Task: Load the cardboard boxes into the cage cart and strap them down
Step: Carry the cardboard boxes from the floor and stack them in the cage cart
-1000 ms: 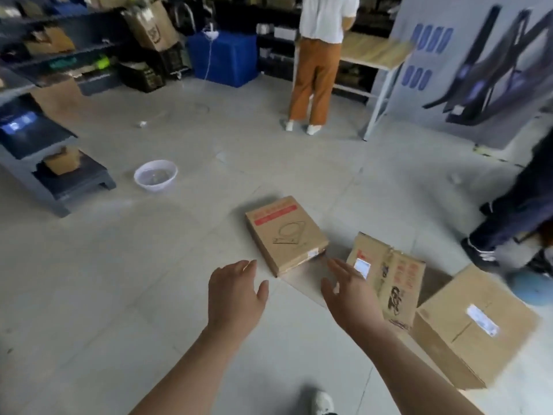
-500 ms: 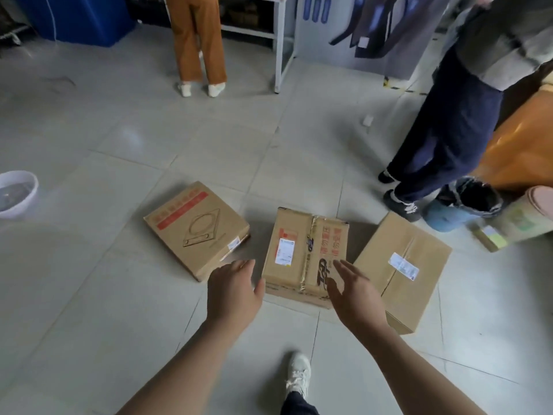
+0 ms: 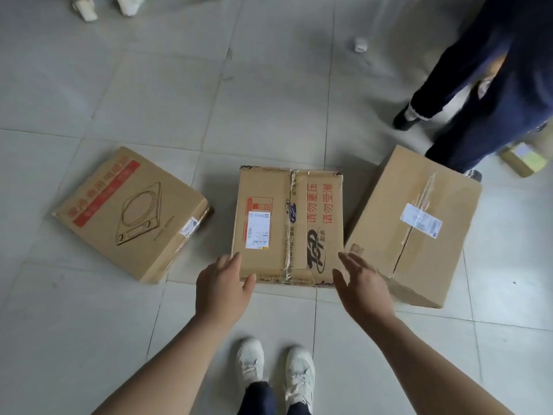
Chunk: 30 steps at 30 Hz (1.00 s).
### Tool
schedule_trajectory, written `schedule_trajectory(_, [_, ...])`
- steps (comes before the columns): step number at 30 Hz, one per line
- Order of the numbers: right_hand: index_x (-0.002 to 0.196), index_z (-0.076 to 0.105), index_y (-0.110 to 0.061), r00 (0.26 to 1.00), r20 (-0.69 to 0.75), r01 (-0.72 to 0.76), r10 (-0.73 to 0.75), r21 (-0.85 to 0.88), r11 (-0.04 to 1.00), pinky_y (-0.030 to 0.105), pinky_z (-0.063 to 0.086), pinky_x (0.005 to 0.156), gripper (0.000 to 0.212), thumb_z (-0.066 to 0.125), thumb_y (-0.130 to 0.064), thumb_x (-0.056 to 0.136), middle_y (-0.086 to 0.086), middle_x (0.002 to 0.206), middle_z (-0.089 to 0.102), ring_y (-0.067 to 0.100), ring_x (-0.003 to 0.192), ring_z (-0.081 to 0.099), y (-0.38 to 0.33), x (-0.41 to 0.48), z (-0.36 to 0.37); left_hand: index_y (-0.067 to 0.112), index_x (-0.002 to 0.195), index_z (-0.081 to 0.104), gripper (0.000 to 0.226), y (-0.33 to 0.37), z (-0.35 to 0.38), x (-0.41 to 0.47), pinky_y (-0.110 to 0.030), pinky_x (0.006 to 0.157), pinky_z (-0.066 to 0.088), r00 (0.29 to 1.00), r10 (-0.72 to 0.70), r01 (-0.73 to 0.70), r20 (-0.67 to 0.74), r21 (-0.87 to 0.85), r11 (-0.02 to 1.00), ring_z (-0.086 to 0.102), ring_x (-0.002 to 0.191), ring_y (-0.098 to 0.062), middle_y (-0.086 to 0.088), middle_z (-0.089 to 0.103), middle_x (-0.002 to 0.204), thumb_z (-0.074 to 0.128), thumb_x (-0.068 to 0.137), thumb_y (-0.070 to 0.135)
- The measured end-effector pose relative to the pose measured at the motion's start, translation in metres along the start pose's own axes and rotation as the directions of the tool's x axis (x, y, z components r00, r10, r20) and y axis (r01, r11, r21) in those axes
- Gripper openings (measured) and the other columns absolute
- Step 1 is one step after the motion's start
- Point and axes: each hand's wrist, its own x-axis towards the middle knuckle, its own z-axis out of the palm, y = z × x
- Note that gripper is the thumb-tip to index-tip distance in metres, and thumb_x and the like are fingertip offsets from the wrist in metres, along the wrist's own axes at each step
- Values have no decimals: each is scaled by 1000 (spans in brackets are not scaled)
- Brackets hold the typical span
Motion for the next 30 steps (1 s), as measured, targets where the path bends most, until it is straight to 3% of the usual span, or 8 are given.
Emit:
schedule_trajectory(3, [143,42,-21,998,21,-53,52,13,999,36,41,101,49,46,-37,97,5,147,43,26,132,42,27,30,55,12,116,61,43,-19,63,30,-36,70,48,999,2,-2,49,-7,1000,61,87,-30,-6,61,99,66,81,35])
schedule_trajectory(7, [146,35,-22,993,49,-102,103,-19,995,35,40,100,51,43,-38,98,6,153,33,27,135,36,58,65,122,13,132,53,58,-46,137,64,-40,85,48,995,-41,42,92,-1,999,55,106,-36,-8,53,128,66,82,39])
schedule_trajectory(12, [150,24,-26,986,62,-151,156,-84,985,40,37,105,58,38,-46,98,12,157,17,31,140,25,92,107,187,29,150,23,78,-77,203,94,-41,107,34,968,-149,153,200,-2,988,26,137,-34,-7,14,157,58,85,54])
schedule_trajectory(15, [149,26,-26,981,26,-188,191,-95,978,41,35,105,61,44,-48,95,19,150,27,37,135,30,111,127,215,35,152,5,89,-90,230,107,-42,111,28,929,-219,234,299,-17,972,13,143,-34,-12,-3,158,57,83,59])
schedule_trajectory(18, [143,34,-30,976,-27,-215,214,-34,976,42,36,101,65,57,-50,86,18,132,36,37,121,37,121,142,232,40,150,-4,95,-99,248,117,-42,106,33,910,-241,278,337,-65,958,21,139,-37,-15,2,154,60,82,59])
schedule_trajectory(21, [146,21,-42,965,-3,-262,262,23,965,39,38,98,77,60,-58,80,15,122,35,35,112,41,129,151,242,43,148,-7,103,-102,261,121,-42,101,37,906,-256,312,338,-124,942,35,127,-39,-16,13,146,66,77,57])
schedule_trajectory(24, [147,12,-48,968,3,-250,250,62,966,40,39,99,84,60,-60,79,15,122,34,35,111,41,135,154,250,47,147,-7,111,-105,268,124,-41,98,40,914,-263,320,307,-151,935,42,118,-40,-16,22,137,73,70,58])
schedule_trajectory(30, [145,29,-42,966,-75,-240,246,76,968,41,36,102,83,68,-57,73,19,123,37,37,115,40,126,151,242,51,146,-1,114,-102,257,123,-41,98,41,920,-276,334,278,-188,924,42,118,-38,-13,25,133,76,63,62])
